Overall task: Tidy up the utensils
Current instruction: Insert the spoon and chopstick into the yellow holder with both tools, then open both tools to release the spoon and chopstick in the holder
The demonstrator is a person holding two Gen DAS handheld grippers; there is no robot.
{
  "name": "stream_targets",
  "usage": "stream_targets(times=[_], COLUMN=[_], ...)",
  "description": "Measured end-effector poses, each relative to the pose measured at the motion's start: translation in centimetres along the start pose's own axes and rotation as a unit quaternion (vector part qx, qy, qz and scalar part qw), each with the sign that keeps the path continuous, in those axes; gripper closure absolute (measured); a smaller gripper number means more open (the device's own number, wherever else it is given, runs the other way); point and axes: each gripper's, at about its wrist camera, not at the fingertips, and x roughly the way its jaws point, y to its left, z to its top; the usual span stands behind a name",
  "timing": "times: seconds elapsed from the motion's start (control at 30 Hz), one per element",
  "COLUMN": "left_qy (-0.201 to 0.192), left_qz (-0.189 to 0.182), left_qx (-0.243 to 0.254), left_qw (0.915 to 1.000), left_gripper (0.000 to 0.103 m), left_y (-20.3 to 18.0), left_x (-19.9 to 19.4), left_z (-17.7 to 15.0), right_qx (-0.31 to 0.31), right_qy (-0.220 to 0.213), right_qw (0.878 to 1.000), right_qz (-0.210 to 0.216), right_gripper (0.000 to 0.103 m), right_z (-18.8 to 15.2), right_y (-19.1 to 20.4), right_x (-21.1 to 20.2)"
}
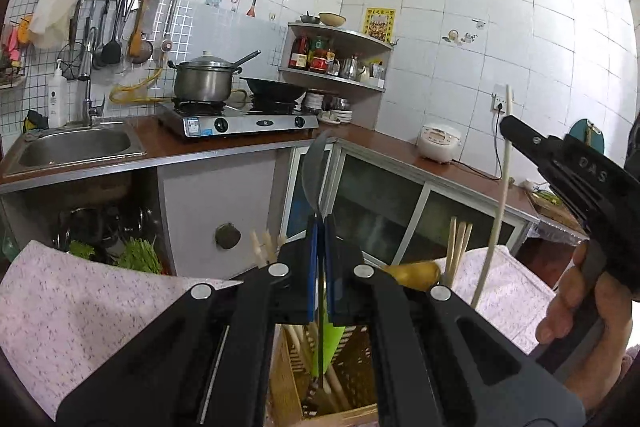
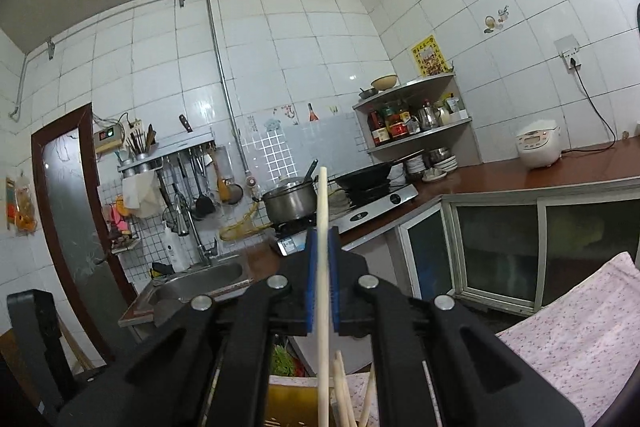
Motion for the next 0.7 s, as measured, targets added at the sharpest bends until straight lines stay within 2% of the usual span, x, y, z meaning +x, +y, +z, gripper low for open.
stream_targets(times=[0.13, 0.23, 0.47, 0.5, 0.53, 0.57, 0.6, 0.67, 0.7], left_qy=[0.011, 0.023, 0.063, 0.064, 0.064, 0.065, 0.063, 0.058, 0.059], left_qz=[-0.01, -0.011, -0.019, -0.018, -0.013, -0.007, -0.002, 0.011, 0.02], left_qx=[0.006, 0.003, -0.034, -0.035, -0.036, -0.036, -0.039, -0.041, -0.039], left_qw=[0.9999, 0.9997, 0.9972, 0.9971, 0.9972, 0.9972, 0.9973, 0.9974, 0.9973], left_gripper=[0.101, 0.101, 0.098, 0.096, 0.087, 0.07, 0.062, 0.037, 0.034], left_y=[0.2, 0.6, 1.8, 1.8, 1.7, 1.6, 1.6, 1.6, 1.5], left_x=[-0.2, -0.4, -1.7, -2.1, -2.8, -3.6, -4.7, -6.6, -7.4], left_z=[-1.8, -2.8, -3.6, -3.5, -3.3, -3.1, -2.9, -2.8, -2.8], right_qx=[-0.013, -0.032, -0.078, -0.079, -0.078, -0.075, -0.075, -0.083, -0.088], right_qy=[0.016, 0.044, 0.148, 0.165, 0.172, 0.174, 0.171, 0.173, 0.178], right_qw=[1.0, 0.999, 0.986, 0.983, 0.982, 0.982, 0.982, 0.981, 0.979], right_qz=[0.006, 0.003, -0.008, -0.013, -0.014, -0.017, -0.021, -0.029, -0.038], right_gripper=[0.097, 0.097, 0.094, 0.088, 0.065, 0.045, 0.042, 0.042, 0.042], right_z=[-2.2, -4.1, -7.0, -7.1, -7.1, -7.0, -6.8, -6.3, -6.1], right_y=[-0.2, -0.4, -0.2, -0.2, -0.2, -0.4, -0.4, -0.3, -0.3], right_x=[-0.3, -0.5, -0.2, -0.4, -0.7, -1.3, -2.0, -3.7, -4.8])
